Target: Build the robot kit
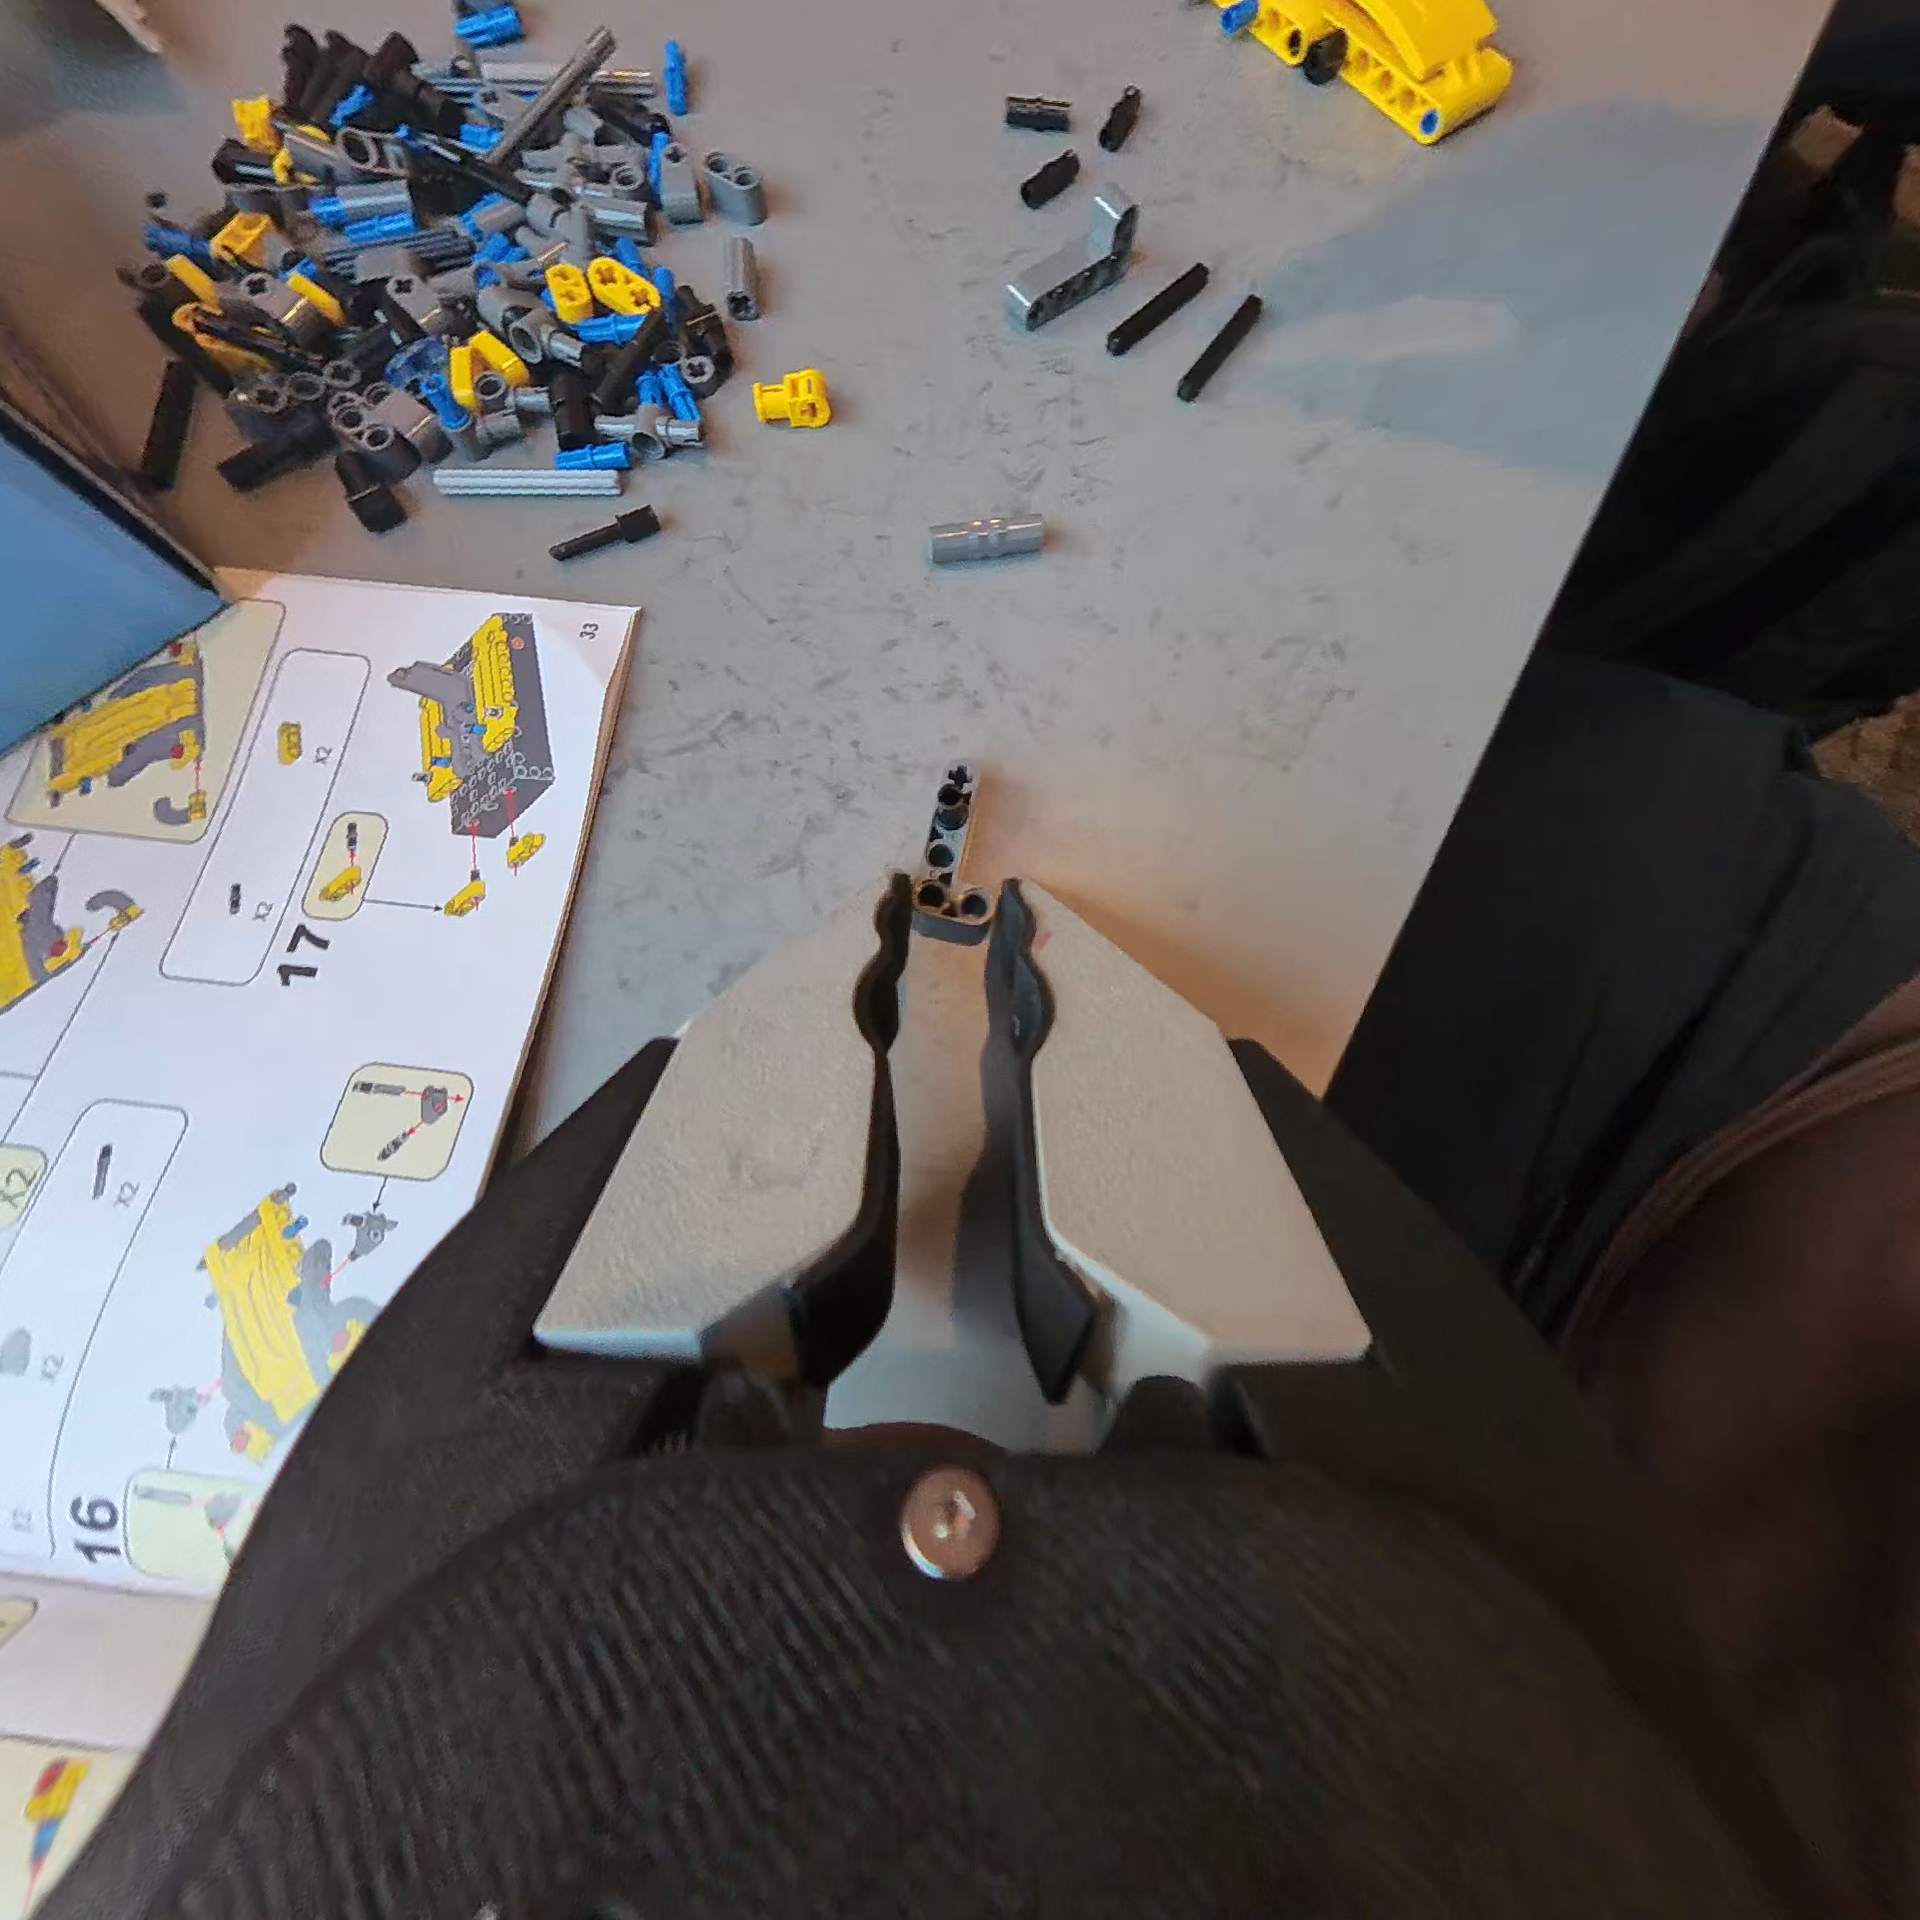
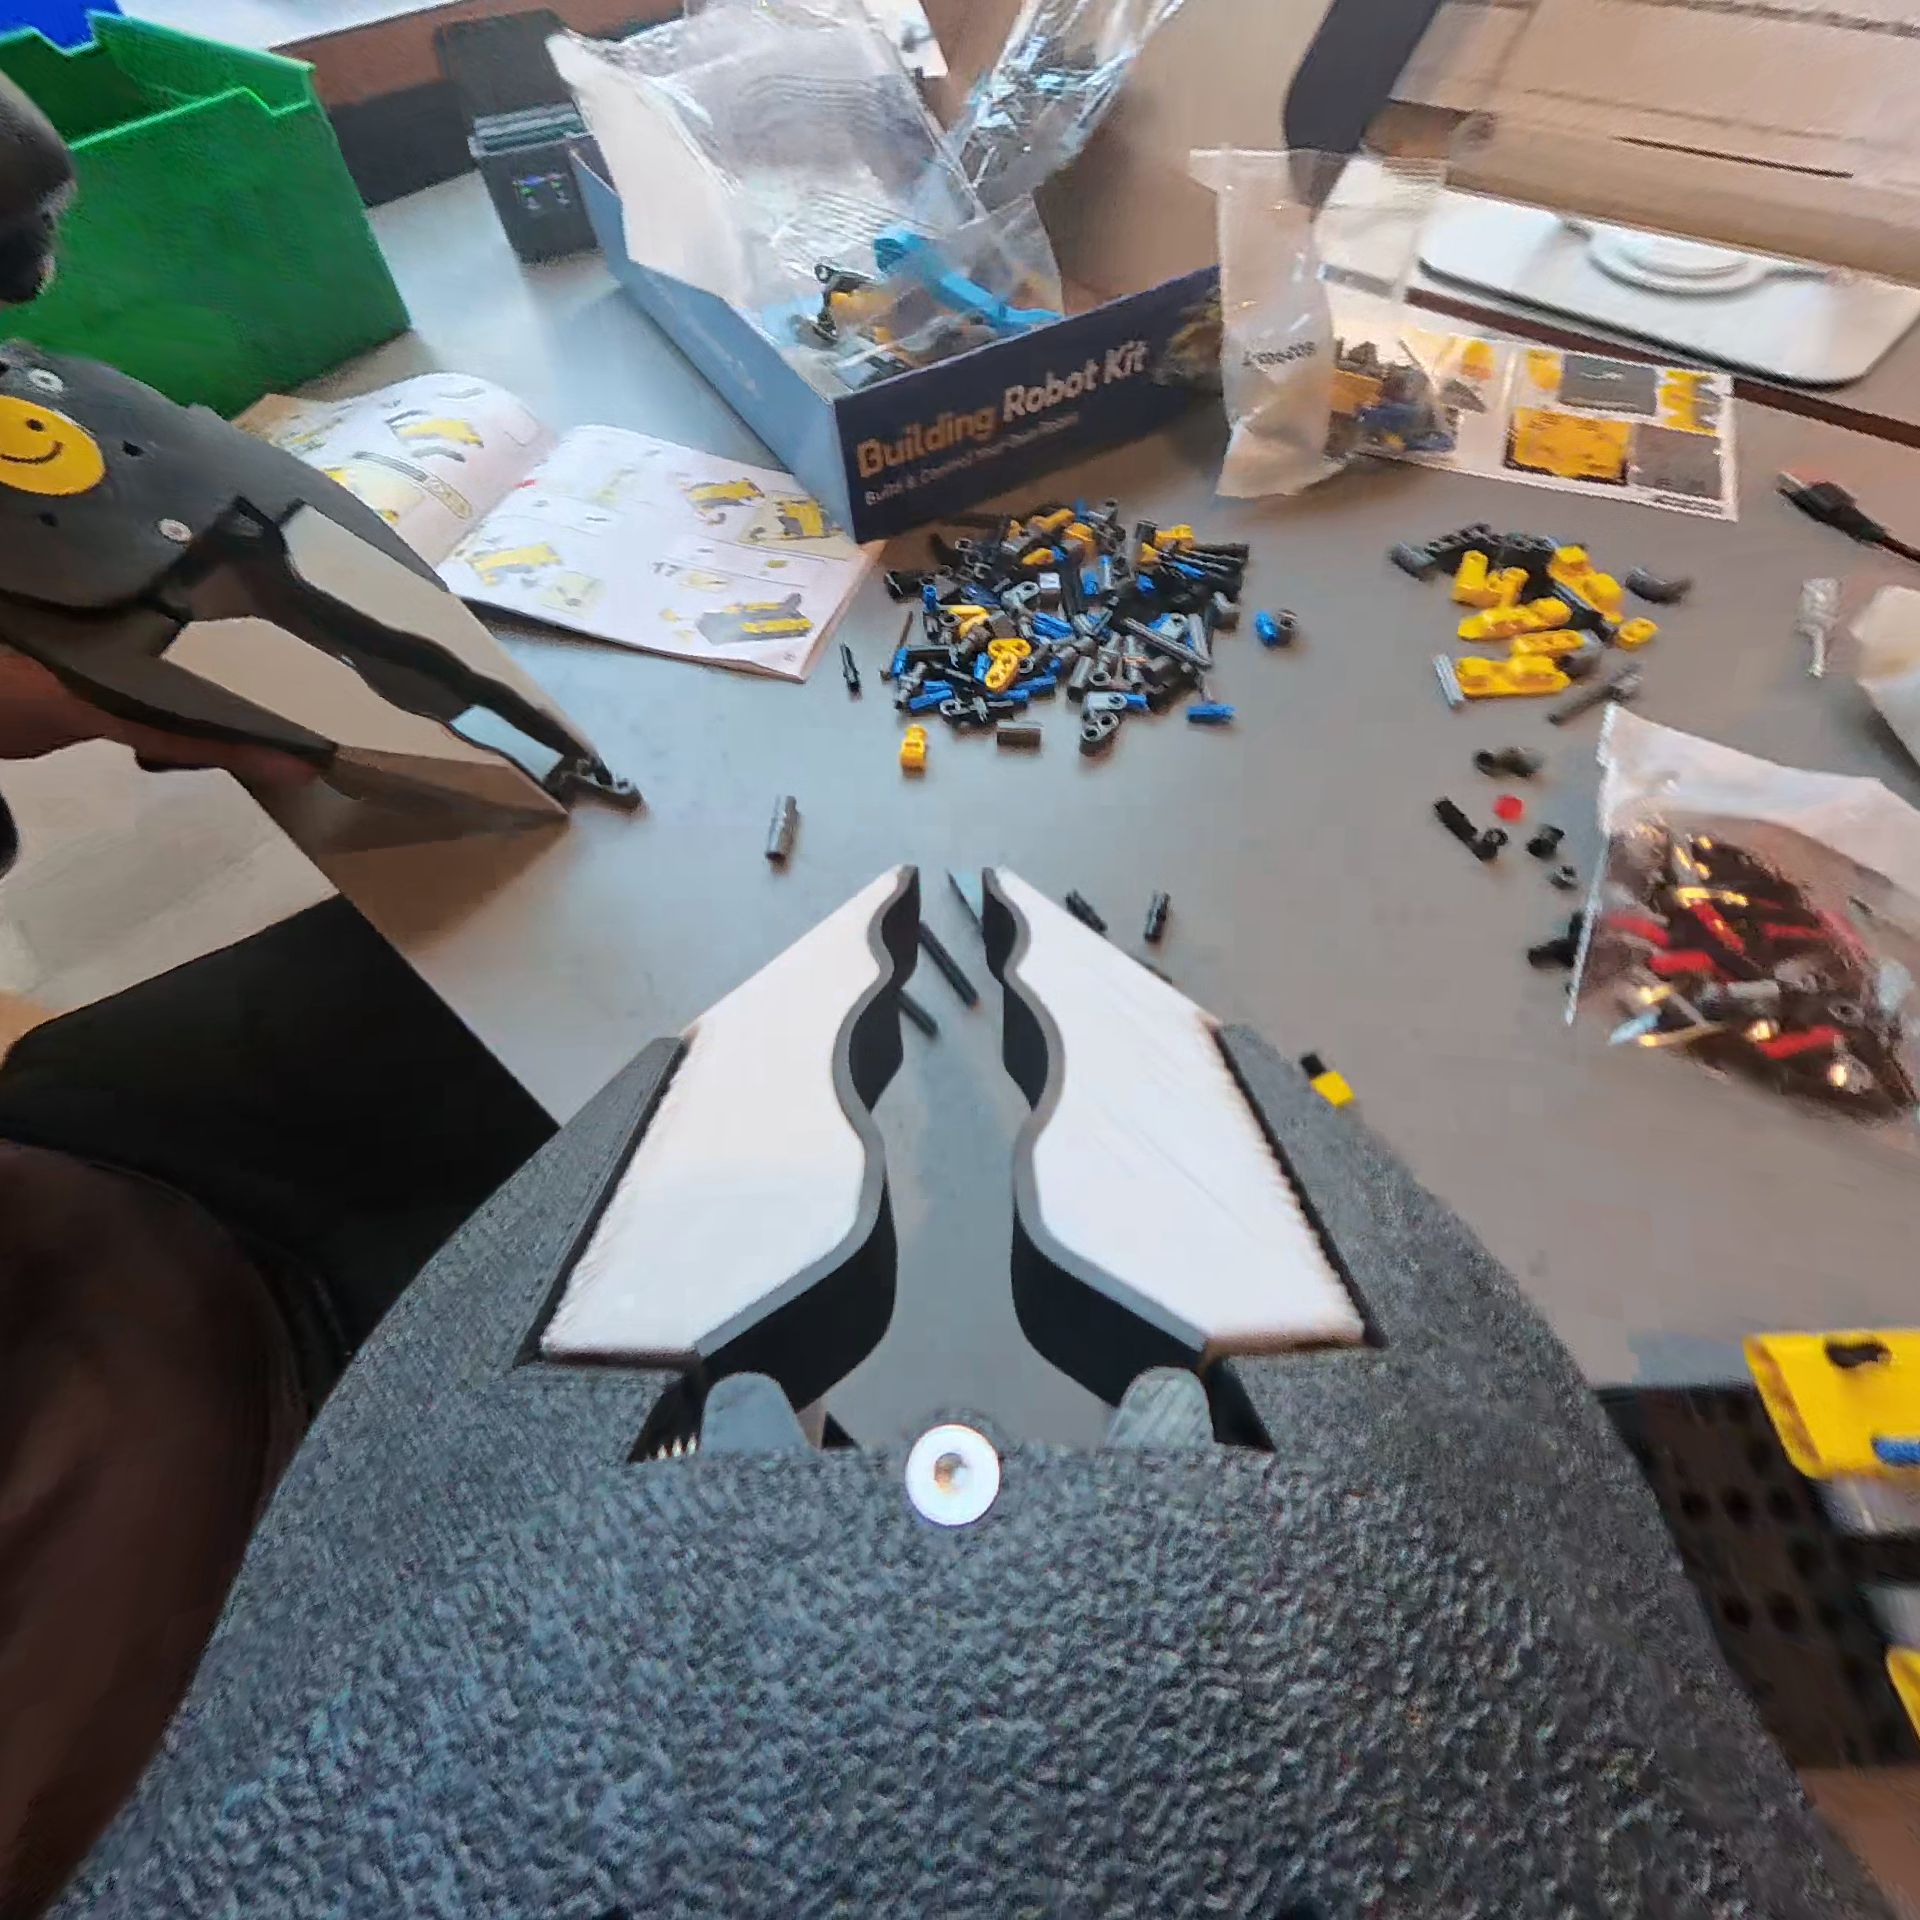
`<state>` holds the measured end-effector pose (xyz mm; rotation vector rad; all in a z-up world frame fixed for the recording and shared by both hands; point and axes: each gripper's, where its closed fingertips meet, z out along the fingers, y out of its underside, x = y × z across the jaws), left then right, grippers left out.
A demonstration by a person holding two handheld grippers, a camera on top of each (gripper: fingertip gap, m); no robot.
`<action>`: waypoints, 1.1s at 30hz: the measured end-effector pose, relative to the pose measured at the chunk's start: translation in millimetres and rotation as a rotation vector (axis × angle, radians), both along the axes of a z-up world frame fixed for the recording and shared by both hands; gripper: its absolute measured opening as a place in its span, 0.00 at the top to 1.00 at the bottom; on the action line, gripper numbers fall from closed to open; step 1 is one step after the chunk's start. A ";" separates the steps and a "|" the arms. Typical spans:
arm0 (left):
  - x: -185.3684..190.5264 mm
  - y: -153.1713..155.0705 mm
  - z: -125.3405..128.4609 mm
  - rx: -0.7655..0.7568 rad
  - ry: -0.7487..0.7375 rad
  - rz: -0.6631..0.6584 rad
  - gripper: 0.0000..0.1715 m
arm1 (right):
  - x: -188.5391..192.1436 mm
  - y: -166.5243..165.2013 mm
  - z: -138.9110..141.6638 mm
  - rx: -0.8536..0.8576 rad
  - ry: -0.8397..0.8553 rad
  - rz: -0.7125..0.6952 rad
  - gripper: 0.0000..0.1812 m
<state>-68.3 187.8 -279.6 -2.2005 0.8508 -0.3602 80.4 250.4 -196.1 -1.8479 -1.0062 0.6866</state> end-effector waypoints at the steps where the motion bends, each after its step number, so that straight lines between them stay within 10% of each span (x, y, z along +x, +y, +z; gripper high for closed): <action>1: -1.2 0.4 0.2 0.010 0.008 0.022 0.90 | 5.9 -2.8 -3.9 0.004 0.003 -0.012 0.94; 33: 0.5 -29.8 26.5 0.415 -0.011 0.006 0.86 | 19.1 47.6 -31.4 0.095 -0.063 -0.205 0.95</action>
